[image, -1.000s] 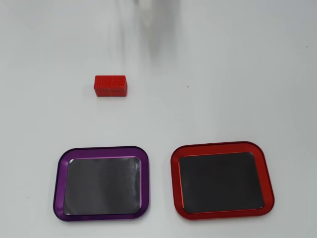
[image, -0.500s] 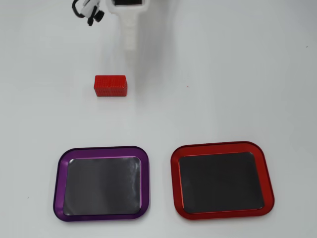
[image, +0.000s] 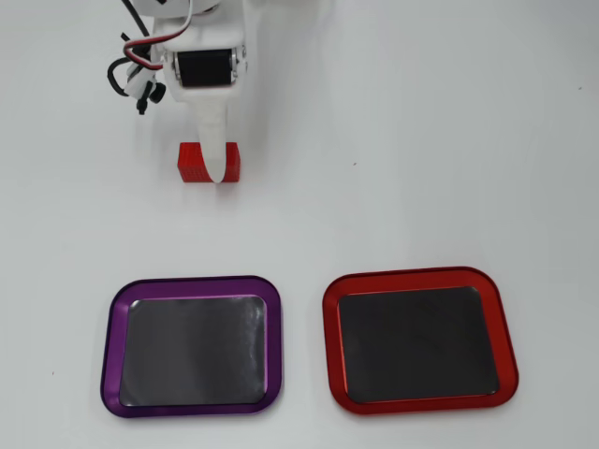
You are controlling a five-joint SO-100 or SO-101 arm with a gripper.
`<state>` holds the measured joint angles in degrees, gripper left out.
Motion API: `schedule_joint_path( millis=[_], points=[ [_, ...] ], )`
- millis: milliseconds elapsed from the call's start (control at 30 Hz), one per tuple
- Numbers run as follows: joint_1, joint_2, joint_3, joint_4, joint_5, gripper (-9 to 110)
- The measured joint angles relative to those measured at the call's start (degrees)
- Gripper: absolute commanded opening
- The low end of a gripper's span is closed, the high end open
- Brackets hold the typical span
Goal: Grasp a red block and put it in the left red dish.
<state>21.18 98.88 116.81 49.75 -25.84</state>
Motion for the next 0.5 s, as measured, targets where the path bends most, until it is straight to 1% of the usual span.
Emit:
schedule_joint_path(
  millis=[300, 400, 500],
  points=[
    [0.0, -3.69, -0.18, -3.96, 0.0, 26],
    [0.0, -5.01, -0.26, -5.19, 0.0, 19],
    [0.18, -6.15, -0.97, -5.8, 0.0, 10]
  ],
)
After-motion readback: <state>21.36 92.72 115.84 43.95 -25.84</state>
